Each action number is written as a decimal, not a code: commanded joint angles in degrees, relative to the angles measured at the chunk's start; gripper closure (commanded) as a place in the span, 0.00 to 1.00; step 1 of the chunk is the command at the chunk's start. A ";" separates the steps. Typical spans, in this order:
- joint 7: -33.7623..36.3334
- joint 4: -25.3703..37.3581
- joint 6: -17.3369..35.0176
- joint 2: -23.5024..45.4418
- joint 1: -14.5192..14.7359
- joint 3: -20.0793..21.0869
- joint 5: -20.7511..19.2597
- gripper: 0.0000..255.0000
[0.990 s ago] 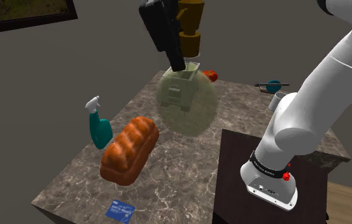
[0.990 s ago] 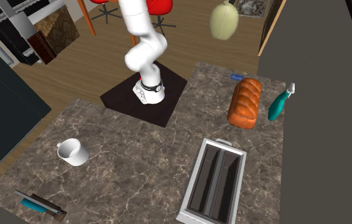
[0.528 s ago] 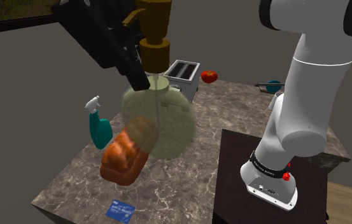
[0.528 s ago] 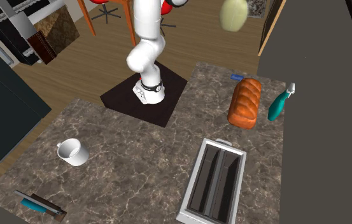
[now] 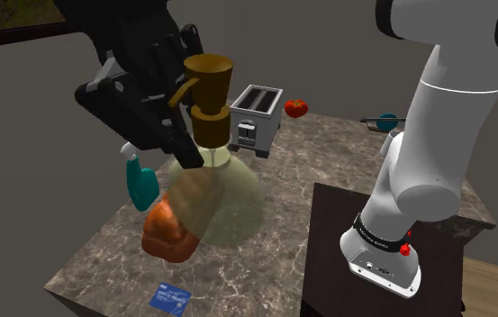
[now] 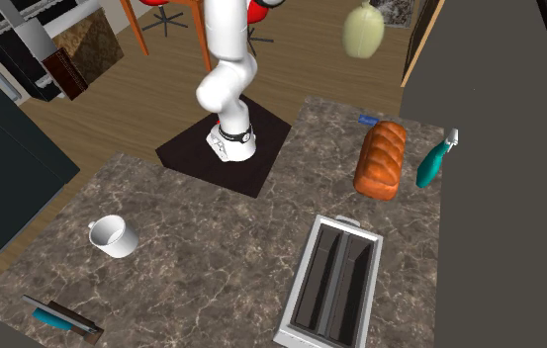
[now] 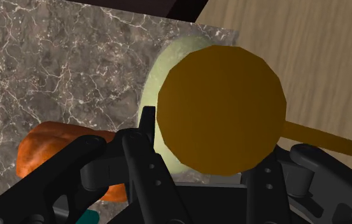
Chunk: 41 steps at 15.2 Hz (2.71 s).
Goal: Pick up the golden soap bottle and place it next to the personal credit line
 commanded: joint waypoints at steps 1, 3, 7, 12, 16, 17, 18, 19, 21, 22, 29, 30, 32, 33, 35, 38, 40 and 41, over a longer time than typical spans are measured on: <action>-0.88 -3.14 2.04 -1.60 -0.82 -0.25 0.96 1.00; -1.66 -5.80 3.87 -2.76 -1.37 -0.52 1.59 1.00; -3.00 -10.69 7.37 -4.69 -2.17 -0.97 2.61 1.00; -4.29 -16.14 11.52 -6.49 -2.75 -1.39 3.53 1.00; -5.07 -20.09 14.73 -7.49 -2.99 -1.61 4.03 1.00; -5.23 -21.02 15.52 -7.68 -3.03 -1.65 4.13 1.00; -5.38 -21.94 16.31 -7.86 -3.06 -1.69 4.22 1.00; -5.51 -22.83 17.10 -8.01 -3.09 -1.71 4.29 1.00; -5.75 -24.58 18.66 -8.25 -3.12 -1.75 4.41 1.00; -5.85 -25.42 19.43 -8.34 -3.13 -1.76 4.46 1.00; -6.27 -30.89 24.82 -8.45 -3.09 -1.71 4.50 1.00; -6.29 -31.61 25.58 -8.39 -3.07 -1.69 4.47 1.00; -6.30 -33.01 27.11 -8.21 -3.03 -1.63 4.37 1.00; -6.29 -33.69 27.87 -8.10 -3.00 -1.60 4.31 1.00; -6.24 -35.01 29.39 -7.82 -2.95 -1.54 4.15 1.00; -6.09 -36.89 31.67 -7.26 -2.85 -1.43 3.84 1.00; -5.95 -38.08 33.18 -6.81 -2.78 -1.36 3.57 1.00; -5.86 -38.65 33.94 -6.55 -2.73 -1.32 3.42 1.00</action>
